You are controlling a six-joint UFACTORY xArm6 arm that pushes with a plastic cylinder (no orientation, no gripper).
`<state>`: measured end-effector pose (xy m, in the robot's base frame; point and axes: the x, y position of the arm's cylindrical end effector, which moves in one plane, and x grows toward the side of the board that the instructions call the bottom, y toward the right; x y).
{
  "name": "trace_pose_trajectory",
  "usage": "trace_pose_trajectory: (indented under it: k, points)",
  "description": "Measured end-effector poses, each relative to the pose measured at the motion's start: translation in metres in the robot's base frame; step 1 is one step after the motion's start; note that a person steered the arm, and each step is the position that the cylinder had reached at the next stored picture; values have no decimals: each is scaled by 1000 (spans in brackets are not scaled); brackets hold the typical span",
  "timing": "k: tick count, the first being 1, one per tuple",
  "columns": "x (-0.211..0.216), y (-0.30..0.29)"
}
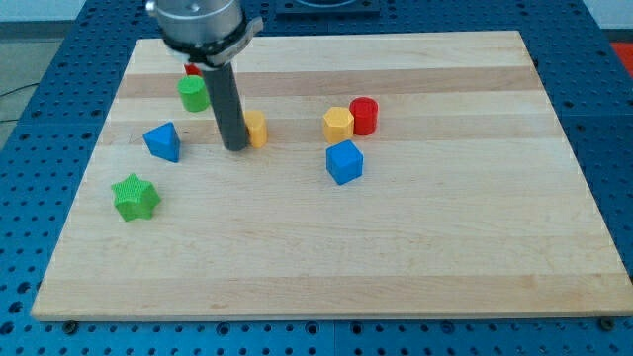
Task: Move the yellow heart to the right of the green circle
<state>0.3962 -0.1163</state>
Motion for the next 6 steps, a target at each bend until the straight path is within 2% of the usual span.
trace_pose_trajectory:
  k: [1,2,3,4,5,6]
  points:
    - [-29,1]
    - [-23,4]
    - [0,5]
    - [9,24]
    - [-29,55]
    - [-33,71]
